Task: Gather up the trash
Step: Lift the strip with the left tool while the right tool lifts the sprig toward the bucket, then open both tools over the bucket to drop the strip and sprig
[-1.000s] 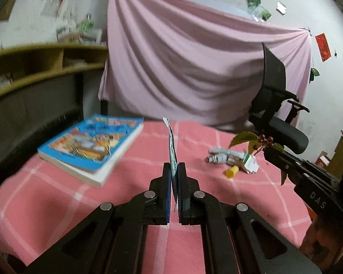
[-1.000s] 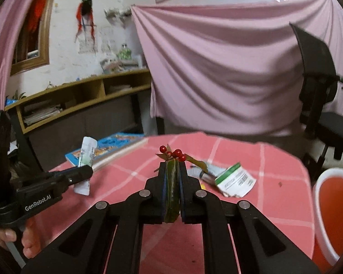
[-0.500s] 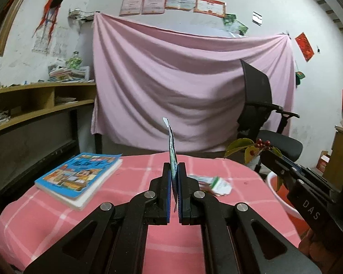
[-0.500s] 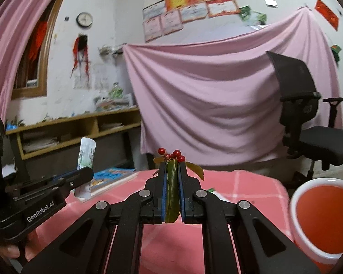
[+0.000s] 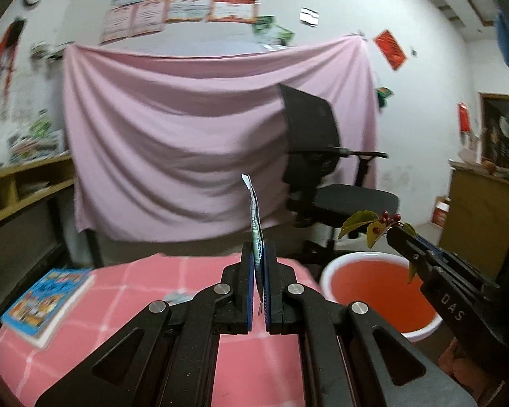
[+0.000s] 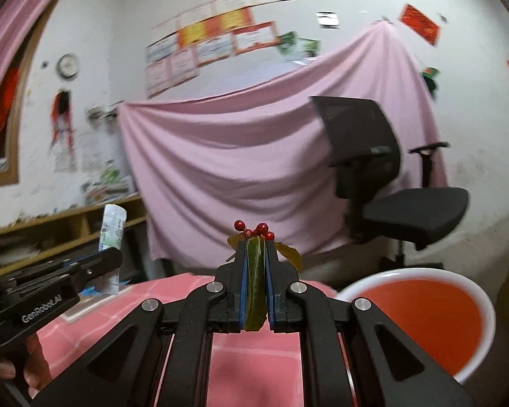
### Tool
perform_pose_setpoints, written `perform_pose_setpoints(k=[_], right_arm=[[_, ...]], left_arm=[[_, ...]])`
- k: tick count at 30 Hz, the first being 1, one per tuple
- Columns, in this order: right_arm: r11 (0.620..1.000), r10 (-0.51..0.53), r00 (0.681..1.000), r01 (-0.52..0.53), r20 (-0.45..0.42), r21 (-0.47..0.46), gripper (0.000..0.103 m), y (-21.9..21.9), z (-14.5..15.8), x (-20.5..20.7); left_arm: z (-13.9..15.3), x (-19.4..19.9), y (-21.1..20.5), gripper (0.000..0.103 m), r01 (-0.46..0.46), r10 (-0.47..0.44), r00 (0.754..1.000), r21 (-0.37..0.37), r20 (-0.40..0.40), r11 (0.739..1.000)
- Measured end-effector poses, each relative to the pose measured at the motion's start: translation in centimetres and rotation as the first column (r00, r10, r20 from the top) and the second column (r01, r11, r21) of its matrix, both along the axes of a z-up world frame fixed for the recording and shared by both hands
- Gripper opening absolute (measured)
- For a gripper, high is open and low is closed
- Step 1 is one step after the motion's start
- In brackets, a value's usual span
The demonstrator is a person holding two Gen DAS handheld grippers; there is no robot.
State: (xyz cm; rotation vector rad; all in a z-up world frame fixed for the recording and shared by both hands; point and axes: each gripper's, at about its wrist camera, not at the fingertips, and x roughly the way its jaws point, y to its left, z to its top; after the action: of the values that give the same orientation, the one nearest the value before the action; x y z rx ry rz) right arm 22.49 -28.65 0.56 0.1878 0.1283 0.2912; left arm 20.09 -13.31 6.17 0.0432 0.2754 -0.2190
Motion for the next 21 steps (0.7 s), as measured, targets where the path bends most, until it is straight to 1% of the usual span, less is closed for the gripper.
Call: perform_pose_setpoints(k=[4, 9, 13, 15, 18, 21], right_arm=[[0.996, -0.070, 0.997, 0.072, -0.026, 0.050, 0.007, -3.2, 0.0, 0.5], [0.981, -0.135, 0.985, 0.149, -0.110, 0.122, 0.008, -6.4, -0.7, 1.8], [0.967, -0.174, 0.964, 0.206, -0.200, 0.151, 0.009, -8.7, -1.5, 3.2], [0.962, -0.183, 0.953, 0.225, -0.242, 0.158, 0.010, -9.7, -1.9, 3.8], [0.952, -0.180, 0.933, 0.245, -0.312, 0.186, 0.010, -11.2, -2.8, 4.7], [0.946, -0.179, 0.913, 0.262, -0.366, 0.191, 0.011, -12.3, -3.6, 5.2]], left_arm=[[0.4, 2.1, -4.1, 0.003, 0.085, -0.084, 0.996, 0.027, -0.029, 0.996], [0.0, 4.8, -8.8, 0.003, 0.171, -0.164, 0.980, 0.063, -0.109, 0.983], [-0.9, 7.0, -12.4, 0.003, 0.225, -0.205, 0.964, 0.110, -0.167, 0.968], [-1.6, 7.8, -13.7, 0.003, 0.242, -0.216, 0.957, 0.120, -0.194, 0.963], [-2.8, 9.0, -14.9, 0.003, 0.270, -0.236, 0.940, 0.114, -0.247, 0.956], [-3.8, 9.9, -15.8, 0.003, 0.289, -0.248, 0.919, 0.096, -0.306, 0.953]])
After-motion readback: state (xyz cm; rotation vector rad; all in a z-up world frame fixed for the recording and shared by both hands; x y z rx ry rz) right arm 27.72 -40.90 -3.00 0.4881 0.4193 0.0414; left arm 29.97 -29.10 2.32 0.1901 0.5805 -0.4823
